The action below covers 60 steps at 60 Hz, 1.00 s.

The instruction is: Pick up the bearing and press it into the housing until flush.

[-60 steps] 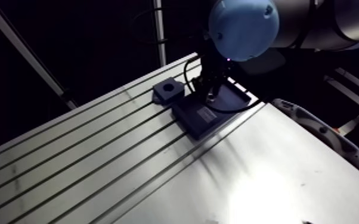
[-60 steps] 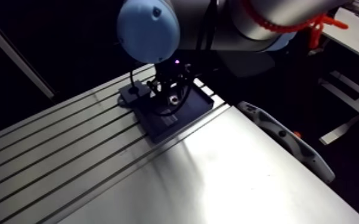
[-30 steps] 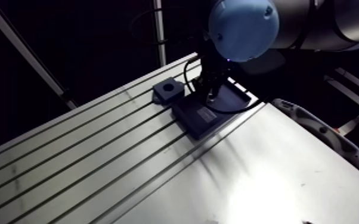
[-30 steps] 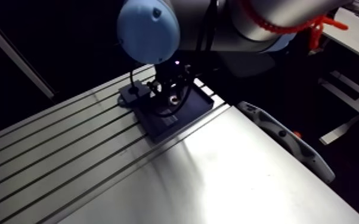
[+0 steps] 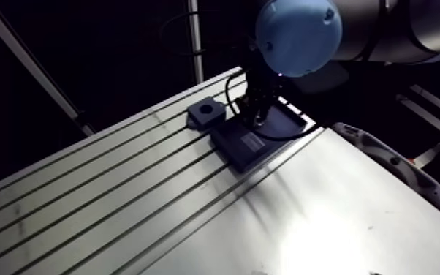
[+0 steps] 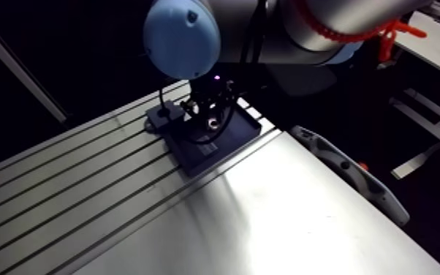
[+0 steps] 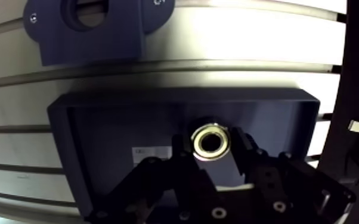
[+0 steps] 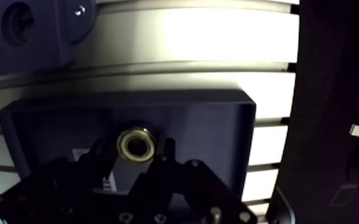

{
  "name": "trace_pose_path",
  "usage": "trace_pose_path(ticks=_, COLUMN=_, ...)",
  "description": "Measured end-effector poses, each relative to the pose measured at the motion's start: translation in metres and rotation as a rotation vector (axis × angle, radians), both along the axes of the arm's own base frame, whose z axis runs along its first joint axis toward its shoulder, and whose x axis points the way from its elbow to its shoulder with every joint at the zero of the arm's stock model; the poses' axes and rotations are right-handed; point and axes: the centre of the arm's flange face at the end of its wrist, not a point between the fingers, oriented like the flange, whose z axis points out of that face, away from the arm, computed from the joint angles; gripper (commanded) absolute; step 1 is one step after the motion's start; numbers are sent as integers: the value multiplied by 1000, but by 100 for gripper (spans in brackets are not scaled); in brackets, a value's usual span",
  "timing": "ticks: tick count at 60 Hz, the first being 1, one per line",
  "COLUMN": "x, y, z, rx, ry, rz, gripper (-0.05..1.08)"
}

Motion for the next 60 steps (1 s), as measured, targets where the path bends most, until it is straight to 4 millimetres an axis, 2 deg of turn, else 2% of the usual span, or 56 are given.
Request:
trace_pose_path(ticks=19, x=2, y=0, z=26, rx=24, ry=13, rz=2, gripper=57)
trace_pose_path(ticks=39, x=7, y=-11, z=70, rx=49, ry=30, rz=8, gripper=57)
trace_pose_path(ticks=50, x=-6, y=-27, z=86, rx=54, ry=38, rz=-24, gripper=57)
trace_pose_path(ticks=60, x=-29, y=-48, z=91, rx=56, ry=39, rz=-34, gripper=59)
